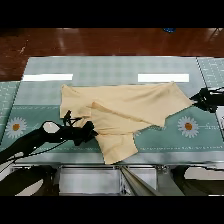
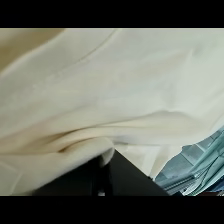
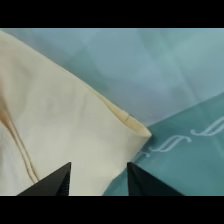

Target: Fold the shirts.

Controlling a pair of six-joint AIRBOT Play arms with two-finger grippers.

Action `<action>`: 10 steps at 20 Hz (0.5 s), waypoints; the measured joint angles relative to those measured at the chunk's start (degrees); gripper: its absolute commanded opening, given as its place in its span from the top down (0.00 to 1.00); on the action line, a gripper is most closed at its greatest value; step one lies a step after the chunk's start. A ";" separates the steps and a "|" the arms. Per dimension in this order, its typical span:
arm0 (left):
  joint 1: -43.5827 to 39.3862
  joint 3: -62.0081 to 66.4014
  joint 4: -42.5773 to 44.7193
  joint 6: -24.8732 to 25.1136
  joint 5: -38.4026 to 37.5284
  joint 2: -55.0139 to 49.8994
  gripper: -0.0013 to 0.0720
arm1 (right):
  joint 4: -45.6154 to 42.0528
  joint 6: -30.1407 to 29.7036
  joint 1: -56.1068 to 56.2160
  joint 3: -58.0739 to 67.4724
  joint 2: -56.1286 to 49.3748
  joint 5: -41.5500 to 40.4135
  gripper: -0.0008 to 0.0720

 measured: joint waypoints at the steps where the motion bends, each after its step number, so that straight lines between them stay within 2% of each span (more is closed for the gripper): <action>1: 0.17 0.00 -0.02 0.28 -0.22 0.00 0.95 | -0.66 0.72 0.00 0.00 -0.72 -0.02 0.43; 8: 0.52 0.00 -0.20 1.31 -0.57 0.00 0.95 | 0.55 1.01 -0.02 0.50 -4.94 -0.33 0.43; 10: 0.52 0.00 -0.22 1.33 -0.61 0.00 0.95 | 3.39 -0.79 0.02 1.14 -6.45 -1.20 0.48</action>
